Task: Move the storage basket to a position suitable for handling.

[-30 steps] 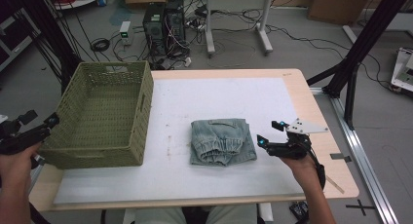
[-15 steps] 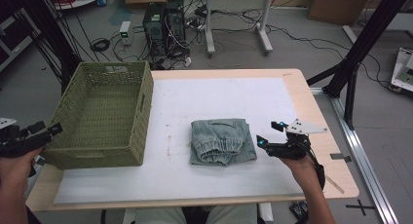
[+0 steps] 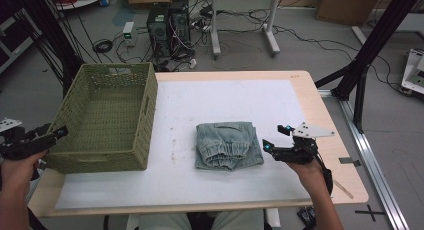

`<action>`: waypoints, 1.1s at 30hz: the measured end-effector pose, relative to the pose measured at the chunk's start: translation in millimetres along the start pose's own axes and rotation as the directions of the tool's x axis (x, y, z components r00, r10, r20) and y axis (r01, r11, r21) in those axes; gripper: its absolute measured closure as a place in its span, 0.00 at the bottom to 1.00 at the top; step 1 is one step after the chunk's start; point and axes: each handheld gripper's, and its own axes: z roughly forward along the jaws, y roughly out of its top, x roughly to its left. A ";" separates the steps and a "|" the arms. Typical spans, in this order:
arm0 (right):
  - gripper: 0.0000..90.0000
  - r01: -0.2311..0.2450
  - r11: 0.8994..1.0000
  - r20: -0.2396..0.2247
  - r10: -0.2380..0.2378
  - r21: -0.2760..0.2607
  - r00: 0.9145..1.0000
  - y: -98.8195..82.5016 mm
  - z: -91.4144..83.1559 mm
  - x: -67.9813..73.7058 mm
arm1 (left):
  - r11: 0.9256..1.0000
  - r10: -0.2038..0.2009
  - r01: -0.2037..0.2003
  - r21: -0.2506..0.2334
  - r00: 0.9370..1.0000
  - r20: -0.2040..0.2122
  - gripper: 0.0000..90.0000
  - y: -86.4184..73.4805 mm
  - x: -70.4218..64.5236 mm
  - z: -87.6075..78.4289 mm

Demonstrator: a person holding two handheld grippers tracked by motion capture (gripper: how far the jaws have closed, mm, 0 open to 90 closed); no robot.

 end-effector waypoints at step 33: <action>0.24 -0.001 1.000 -0.001 0.001 0.010 1.000 -0.9 2.4 -0.6 | 1.000 0.010 -0.010 -0.019 1.000 -0.010 0.36 1.8 -11.3 12.0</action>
